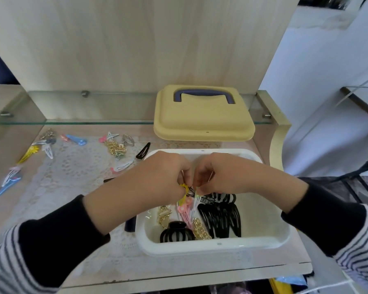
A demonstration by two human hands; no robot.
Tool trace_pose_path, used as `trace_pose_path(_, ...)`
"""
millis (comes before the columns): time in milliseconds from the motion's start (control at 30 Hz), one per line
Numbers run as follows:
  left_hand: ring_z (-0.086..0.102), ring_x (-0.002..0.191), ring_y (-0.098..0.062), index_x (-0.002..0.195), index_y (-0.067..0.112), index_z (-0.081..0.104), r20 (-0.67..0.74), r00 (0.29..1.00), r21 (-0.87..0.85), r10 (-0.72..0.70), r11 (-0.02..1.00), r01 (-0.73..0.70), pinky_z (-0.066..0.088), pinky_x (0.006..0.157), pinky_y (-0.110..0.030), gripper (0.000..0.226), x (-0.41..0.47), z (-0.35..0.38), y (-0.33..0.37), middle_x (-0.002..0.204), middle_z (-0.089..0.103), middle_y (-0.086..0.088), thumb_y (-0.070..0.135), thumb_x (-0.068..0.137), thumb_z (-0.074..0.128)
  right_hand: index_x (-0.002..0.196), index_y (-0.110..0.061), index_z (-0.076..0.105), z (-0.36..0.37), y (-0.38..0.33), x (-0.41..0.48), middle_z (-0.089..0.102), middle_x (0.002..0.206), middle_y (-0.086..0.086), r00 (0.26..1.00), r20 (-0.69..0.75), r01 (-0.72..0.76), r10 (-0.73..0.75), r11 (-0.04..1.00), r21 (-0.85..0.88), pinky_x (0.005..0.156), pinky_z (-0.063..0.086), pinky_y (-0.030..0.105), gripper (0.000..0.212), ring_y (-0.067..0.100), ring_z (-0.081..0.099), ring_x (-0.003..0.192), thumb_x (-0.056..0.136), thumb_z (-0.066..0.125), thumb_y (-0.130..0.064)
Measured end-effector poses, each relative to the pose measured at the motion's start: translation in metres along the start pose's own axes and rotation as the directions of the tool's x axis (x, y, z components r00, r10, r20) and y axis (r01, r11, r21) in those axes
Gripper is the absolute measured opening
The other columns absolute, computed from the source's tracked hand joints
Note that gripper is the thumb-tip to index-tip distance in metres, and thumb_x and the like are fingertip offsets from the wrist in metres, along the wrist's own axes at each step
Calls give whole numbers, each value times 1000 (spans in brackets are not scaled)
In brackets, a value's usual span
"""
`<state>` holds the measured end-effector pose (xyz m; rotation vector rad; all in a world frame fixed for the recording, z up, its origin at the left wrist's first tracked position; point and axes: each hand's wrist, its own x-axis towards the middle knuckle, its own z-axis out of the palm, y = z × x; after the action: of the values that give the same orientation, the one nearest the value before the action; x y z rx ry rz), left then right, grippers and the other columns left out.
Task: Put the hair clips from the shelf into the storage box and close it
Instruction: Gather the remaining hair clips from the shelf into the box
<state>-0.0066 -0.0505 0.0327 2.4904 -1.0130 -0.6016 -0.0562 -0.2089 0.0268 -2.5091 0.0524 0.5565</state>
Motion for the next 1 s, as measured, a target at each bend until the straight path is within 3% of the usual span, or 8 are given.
trace_pose_path(67,59,79,-5,81,30,64,8,1000,55,13,998,-13,54,75,-28,21,1,4,1,85,63,11,9,78,64,71,-33,57,4,0,4,56,76,-17,1000,20,-13,14,999,-51,69,43,20,22,6,54,77,81,71,-20)
trace_pose_path(233,60,92,-12,94,26,65,75,997,180,-10,984,-4,48,73,-22,17,7,10,4,96,63,7,13,84,61,86,-25,65,9,-2,5,54,74,-16,998,66,-11,15,998,-61,73,45,24,7,10,53,77,83,69,-20)
trace_pose_path(333,60,95,-14,97,23,66,122,992,222,-20,975,-7,41,64,-19,13,11,9,7,94,62,6,19,85,62,90,-21,68,7,-2,5,62,80,-6,995,98,-23,26,999,-37,77,47,28,7,12,55,77,83,69,-22)
trace_pose_path(433,61,96,-16,98,20,68,164,986,235,-23,972,-16,36,58,-11,15,16,11,9,99,67,3,22,85,62,88,-18,70,9,-1,8,70,84,7,991,133,-22,24,1000,-14,69,44,23,5,11,55,71,83,70,-18)
trace_pose_path(600,63,96,-20,101,16,70,216,974,294,-63,956,-3,50,80,-29,19,19,14,9,100,70,-2,19,86,59,96,-15,73,15,-2,10,71,92,5,991,128,-38,42,999,-37,75,49,27,12,16,60,81,84,68,-17)
trace_pose_path(800,63,96,-23,102,12,70,165,985,374,-38,927,-27,51,86,-34,21,21,19,7,100,70,-6,12,87,55,102,-13,73,21,-6,10,71,100,6,999,34,-31,35,991,-128,75,45,26,19,20,62,90,84,67,-17)
trace_pose_path(867,63,96,-23,102,12,69,146,989,410,-23,911,-40,51,85,-33,21,22,22,7,98,69,-5,10,87,54,103,-14,72,22,-6,10,71,99,6,1000,11,-23,24,990,-139,76,47,28,20,22,63,91,84,67,-17)
trace_pose_path(1000,57,83,-20,97,11,66,118,993,454,4,889,-58,43,71,-27,17,24,25,4,71,54,1,8,88,52,99,-9,72,26,-6,12,70,96,10,1000,-4,-23,22,985,-173,73,46,28,18,25,63,88,86,64,-18)
